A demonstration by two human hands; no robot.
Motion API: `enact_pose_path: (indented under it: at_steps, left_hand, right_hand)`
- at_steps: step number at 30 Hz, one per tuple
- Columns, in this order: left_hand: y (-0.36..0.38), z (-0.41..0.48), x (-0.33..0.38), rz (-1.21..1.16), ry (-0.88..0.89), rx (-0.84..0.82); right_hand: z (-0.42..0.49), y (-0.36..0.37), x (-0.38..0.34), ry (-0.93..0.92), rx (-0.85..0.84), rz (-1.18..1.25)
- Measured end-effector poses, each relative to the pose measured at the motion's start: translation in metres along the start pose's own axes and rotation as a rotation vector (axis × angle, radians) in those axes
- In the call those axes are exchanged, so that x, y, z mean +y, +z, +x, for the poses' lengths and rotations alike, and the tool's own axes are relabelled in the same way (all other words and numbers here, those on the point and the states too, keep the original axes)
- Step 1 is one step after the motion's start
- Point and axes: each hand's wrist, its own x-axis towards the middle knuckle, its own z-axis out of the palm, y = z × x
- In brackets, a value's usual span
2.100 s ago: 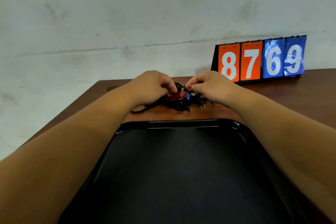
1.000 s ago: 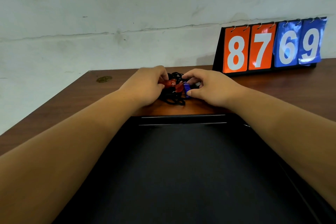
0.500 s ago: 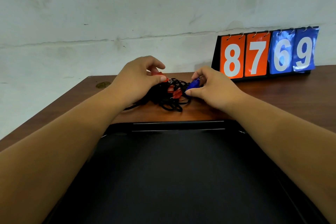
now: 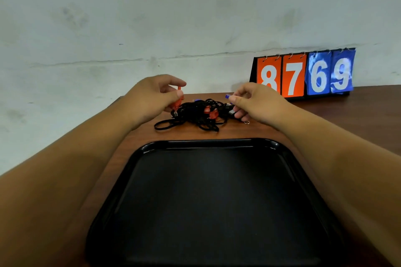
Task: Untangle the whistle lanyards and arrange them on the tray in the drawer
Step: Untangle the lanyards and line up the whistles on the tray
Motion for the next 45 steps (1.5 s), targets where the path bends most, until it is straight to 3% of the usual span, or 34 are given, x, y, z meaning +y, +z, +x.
enact_pose_path:
  at_steps: [7,13,22,36,45]
  left_hand:
    - [-0.026,-0.055,0.021,-0.174,-0.159,-0.021]
    - [-0.046,-0.099,0.042,-0.205,-0.16,-0.044]
    - [-0.055,-0.144,0.033,-0.312,-0.222,-0.056]
    - [-0.029,-0.153,-0.019,0.026,-0.264,-0.009]
    - [-0.012,-0.139,-0.057,0.026,-0.251,0.052]
  right_hand:
    - [-0.054,0.004,-0.038,-0.049,-0.062,-0.164]
    - [-0.098,0.005,-0.067,-0.082,-0.061,-0.24]
    - [-0.135,0.035,-0.099,-0.05,-0.127,-0.031]
    - [-0.111,0.123,-0.105,0.142,-0.192,0.002]
    - [-0.095,0.147,-0.094,0.12,-0.129,-0.099]
